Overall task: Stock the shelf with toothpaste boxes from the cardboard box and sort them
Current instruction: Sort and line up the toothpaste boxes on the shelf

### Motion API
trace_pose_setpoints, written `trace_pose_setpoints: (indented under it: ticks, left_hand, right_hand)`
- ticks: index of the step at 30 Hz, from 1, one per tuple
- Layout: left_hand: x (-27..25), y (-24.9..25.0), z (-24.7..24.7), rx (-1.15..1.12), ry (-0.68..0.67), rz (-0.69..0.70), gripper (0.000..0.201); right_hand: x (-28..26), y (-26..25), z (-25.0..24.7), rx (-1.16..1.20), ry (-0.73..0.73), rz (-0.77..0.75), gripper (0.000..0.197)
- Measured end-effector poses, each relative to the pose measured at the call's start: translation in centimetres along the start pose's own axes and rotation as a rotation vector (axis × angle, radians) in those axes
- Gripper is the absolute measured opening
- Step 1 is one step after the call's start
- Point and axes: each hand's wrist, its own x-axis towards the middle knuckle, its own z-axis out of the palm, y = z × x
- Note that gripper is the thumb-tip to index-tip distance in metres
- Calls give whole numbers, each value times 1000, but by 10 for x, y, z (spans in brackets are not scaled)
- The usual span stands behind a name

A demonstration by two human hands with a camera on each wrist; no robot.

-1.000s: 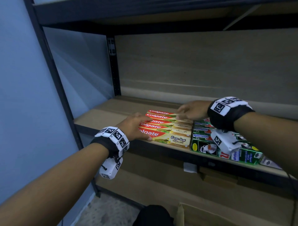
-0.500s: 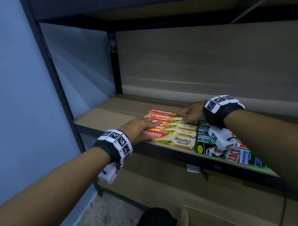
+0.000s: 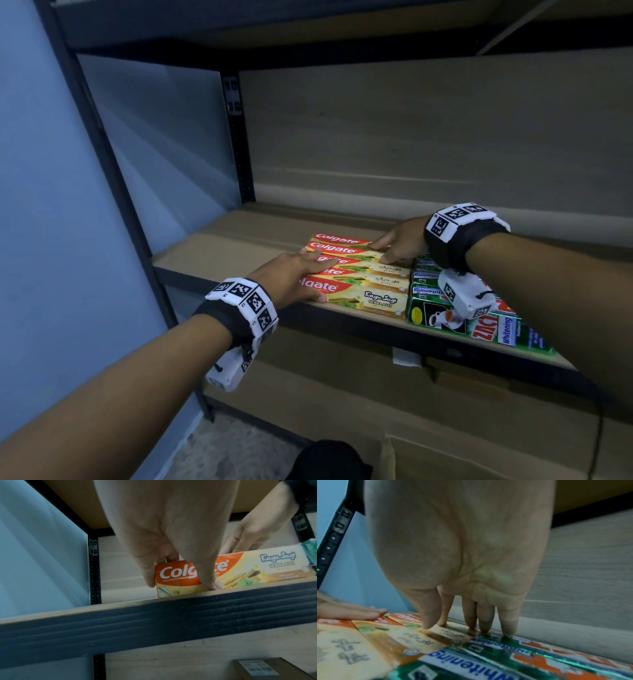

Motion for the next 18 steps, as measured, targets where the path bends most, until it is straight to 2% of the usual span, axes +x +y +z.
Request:
trace_pose_setpoints:
  ticks: [5,8,13,18]
  left_hand:
    - [-6,6,-2,-6,-26,-10,77]
    - [-9,12,-4,31,-35,-31,76]
    - [-11,30,-9,220,-58,-75,79]
    - [-13,70,-17,259,-49,-33,65]
  right_hand:
    - [-15,1,2,-54,23,-39,49]
    - [-28,5,2,-10,35,-69,46]
    - [-65,18,2,44,88,-83,43]
    - [-117,34,13,25,116,-94,40]
